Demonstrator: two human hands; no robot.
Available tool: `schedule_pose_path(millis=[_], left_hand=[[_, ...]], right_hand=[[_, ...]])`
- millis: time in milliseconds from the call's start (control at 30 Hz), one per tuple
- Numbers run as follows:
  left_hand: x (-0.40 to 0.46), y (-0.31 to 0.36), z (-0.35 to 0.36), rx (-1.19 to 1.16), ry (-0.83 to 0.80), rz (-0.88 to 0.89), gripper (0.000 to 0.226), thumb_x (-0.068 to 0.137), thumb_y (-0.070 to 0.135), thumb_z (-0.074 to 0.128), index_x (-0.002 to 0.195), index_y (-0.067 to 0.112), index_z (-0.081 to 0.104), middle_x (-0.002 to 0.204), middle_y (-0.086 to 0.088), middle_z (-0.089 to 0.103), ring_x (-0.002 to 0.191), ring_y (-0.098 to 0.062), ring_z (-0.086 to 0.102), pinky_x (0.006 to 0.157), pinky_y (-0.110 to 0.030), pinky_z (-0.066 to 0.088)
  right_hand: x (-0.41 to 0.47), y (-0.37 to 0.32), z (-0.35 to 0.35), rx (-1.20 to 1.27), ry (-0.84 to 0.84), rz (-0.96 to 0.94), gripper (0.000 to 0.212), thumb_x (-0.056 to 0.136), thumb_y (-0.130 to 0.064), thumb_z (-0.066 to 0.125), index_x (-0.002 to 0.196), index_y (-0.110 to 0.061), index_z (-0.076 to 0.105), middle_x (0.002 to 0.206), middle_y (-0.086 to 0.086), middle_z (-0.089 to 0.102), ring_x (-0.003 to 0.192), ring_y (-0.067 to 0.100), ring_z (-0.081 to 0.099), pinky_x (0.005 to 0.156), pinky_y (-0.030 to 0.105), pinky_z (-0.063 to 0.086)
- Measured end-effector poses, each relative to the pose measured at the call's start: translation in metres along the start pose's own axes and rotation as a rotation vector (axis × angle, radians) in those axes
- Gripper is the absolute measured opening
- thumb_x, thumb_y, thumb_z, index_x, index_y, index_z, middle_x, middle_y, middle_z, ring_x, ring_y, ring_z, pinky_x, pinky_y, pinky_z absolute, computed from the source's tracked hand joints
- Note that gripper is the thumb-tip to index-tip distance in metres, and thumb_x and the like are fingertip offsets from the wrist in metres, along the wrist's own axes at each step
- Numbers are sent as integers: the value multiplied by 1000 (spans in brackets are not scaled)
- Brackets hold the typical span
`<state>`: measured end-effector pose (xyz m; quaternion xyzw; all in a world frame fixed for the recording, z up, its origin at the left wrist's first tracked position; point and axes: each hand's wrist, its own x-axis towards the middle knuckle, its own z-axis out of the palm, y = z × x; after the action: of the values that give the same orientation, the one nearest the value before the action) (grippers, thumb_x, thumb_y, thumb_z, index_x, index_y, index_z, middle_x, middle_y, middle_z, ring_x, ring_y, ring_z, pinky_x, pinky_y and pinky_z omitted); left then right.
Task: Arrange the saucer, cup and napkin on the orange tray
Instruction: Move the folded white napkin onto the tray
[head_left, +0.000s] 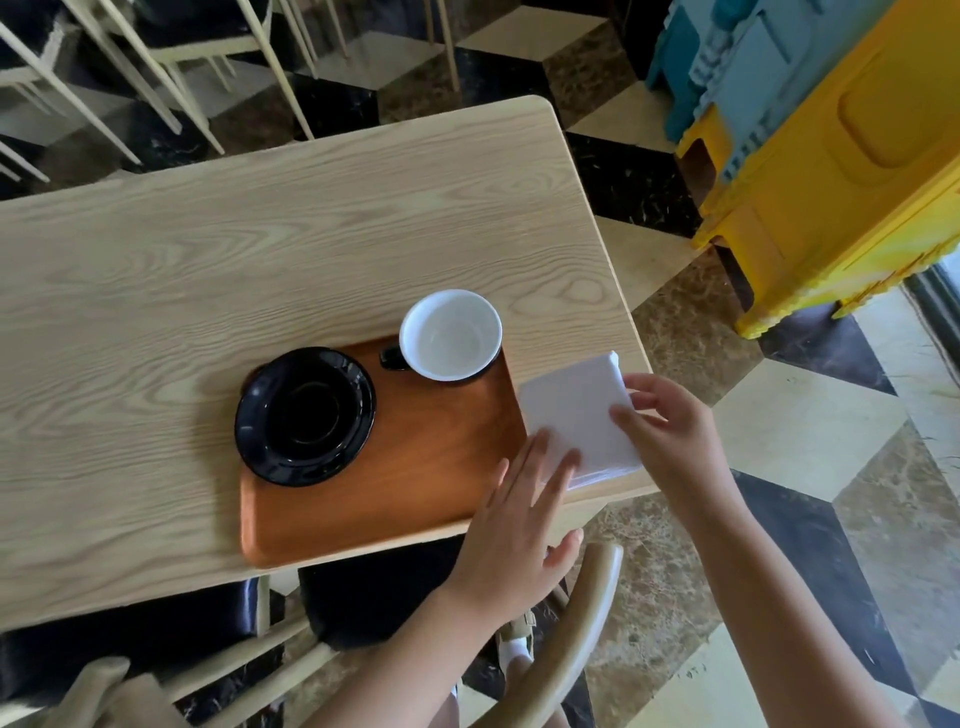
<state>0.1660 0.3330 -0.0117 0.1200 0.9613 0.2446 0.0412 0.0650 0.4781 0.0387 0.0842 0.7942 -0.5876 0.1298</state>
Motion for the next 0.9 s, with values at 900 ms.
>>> schedule_pose_path(millis=[900], left_hand=[[-44,-67,-17,81,144,-82,34,85,7,61,118,6,61,129,-16,58,124,-27,50,99,-39,46]], right_hand=[[-27,30,74,-811,-169,-422,40,73,-8,71,112,-9,62,115,14,62,100,35,60,72,40,55]])
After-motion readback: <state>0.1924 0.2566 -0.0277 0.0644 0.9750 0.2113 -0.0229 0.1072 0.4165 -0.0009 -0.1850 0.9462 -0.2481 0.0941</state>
